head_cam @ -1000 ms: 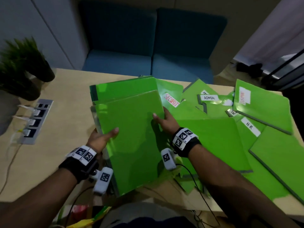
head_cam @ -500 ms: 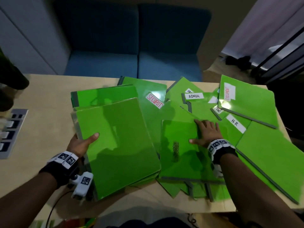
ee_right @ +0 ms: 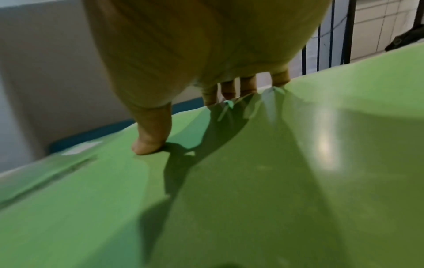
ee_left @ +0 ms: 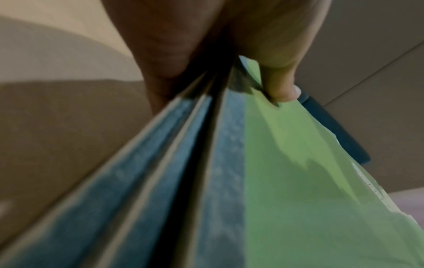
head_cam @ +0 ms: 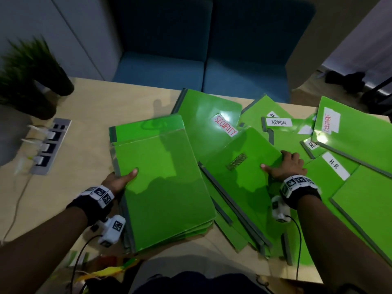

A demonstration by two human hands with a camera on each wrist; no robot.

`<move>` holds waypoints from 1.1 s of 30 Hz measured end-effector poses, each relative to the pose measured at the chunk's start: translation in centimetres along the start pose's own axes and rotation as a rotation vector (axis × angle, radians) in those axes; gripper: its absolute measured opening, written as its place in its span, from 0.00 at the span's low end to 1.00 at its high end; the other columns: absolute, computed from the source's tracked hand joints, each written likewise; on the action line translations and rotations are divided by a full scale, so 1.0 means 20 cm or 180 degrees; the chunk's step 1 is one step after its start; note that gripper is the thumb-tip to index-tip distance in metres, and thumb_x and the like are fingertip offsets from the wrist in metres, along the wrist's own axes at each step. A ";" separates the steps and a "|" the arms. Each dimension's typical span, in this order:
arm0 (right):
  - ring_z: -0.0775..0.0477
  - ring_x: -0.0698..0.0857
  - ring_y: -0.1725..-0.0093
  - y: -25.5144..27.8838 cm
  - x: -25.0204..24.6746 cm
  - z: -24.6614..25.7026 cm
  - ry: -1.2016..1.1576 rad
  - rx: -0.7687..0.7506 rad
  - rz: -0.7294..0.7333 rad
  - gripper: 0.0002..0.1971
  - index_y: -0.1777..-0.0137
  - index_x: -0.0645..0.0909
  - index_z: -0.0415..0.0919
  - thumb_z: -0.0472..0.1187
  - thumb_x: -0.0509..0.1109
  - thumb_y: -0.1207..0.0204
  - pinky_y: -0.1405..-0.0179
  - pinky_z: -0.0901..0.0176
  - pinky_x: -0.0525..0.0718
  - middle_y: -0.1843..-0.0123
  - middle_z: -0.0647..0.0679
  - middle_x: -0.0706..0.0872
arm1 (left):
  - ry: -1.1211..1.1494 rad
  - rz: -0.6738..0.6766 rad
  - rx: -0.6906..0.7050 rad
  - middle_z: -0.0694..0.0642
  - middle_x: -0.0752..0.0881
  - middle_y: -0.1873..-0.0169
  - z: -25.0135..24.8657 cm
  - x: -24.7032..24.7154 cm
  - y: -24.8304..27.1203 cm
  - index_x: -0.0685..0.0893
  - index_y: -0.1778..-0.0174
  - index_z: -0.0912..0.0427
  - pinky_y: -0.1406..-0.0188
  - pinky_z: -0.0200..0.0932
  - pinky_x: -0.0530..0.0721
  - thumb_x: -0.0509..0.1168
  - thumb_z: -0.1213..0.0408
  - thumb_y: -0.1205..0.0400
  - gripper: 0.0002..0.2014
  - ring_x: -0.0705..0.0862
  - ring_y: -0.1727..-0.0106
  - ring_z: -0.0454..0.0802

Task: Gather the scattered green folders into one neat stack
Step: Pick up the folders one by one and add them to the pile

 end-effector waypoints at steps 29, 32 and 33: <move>0.34 0.82 0.35 0.34 0.34 0.89 -0.1881 -0.0403 0.0968 0.37 0.25 0.69 0.35 0.51 0.78 0.29 0.42 0.47 0.84 0.29 0.35 0.79 | -0.1091 -0.0143 0.0242 0.71 0.67 0.23 -0.06 0.01 0.06 0.54 0.19 0.72 0.46 0.45 0.73 0.46 0.30 0.21 0.50 0.75 0.28 0.66; 0.36 0.83 0.36 0.37 0.41 1.00 -0.1360 -0.0746 0.0890 0.37 0.28 0.72 0.34 0.52 0.79 0.32 0.37 0.43 0.84 0.31 0.36 0.81 | -0.0969 0.0019 0.0191 0.71 0.64 0.21 -0.04 0.03 0.04 0.49 0.18 0.72 0.39 0.47 0.74 0.50 0.31 0.21 0.50 0.73 0.26 0.66; 0.36 0.83 0.36 0.40 0.43 1.03 -0.1284 -0.0856 0.0898 0.37 0.28 0.72 0.35 0.52 0.79 0.32 0.36 0.42 0.83 0.31 0.36 0.81 | -0.0920 0.0085 0.0205 0.71 0.64 0.21 -0.03 0.04 0.03 0.48 0.18 0.72 0.38 0.48 0.75 0.54 0.30 0.23 0.53 0.73 0.27 0.65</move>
Point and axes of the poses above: each hand's wrist, its own y-axis away from the middle knuckle, its own x-axis out of the palm, z = x × y, the point moved 10 cm from there along -y, towards the middle knuckle
